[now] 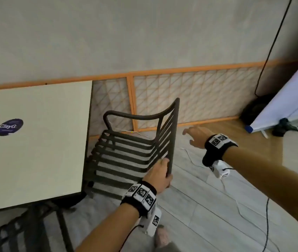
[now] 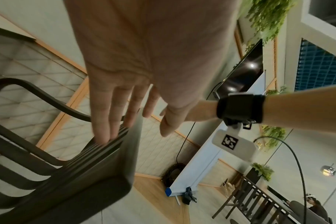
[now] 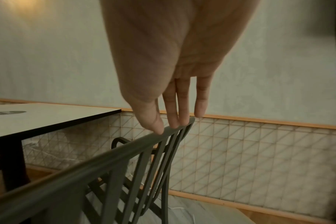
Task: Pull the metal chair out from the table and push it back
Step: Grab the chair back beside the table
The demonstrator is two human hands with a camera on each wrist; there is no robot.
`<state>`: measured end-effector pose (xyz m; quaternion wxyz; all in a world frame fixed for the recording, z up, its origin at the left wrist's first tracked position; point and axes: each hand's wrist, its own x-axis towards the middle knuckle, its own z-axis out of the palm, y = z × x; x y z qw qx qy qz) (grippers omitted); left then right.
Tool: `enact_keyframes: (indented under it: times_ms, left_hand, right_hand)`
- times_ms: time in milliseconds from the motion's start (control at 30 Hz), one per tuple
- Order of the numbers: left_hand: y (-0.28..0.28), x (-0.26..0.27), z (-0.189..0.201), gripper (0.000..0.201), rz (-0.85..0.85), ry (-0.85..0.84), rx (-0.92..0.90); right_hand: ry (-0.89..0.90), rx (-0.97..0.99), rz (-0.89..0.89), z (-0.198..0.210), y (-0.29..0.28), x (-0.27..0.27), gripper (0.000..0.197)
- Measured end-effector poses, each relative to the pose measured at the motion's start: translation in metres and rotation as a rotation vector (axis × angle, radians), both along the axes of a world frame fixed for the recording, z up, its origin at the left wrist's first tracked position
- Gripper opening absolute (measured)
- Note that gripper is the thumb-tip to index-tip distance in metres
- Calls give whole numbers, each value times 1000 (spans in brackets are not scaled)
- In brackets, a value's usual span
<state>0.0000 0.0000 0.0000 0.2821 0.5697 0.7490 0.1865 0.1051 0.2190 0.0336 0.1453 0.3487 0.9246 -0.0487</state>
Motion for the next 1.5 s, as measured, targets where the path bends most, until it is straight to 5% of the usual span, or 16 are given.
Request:
enact_keyframes:
  times_ms: [300, 433, 633, 1500]
  left_hand:
    - [92, 1, -28, 85, 3, 89, -214]
    - [99, 1, -35, 82, -19, 176, -171]
    - [99, -3, -41, 81, -2, 40, -158]
    - [169, -107, -47, 79, 255, -88, -37]
  right_hand:
    - [-9, 68, 156, -23, 115, -64, 72]
    - [-126, 68, 259, -46, 128, -81, 66]
    - [-61, -36, 183, -75, 134, -91, 47]
    - [-104, 47, 407, -62, 193, -259, 31]
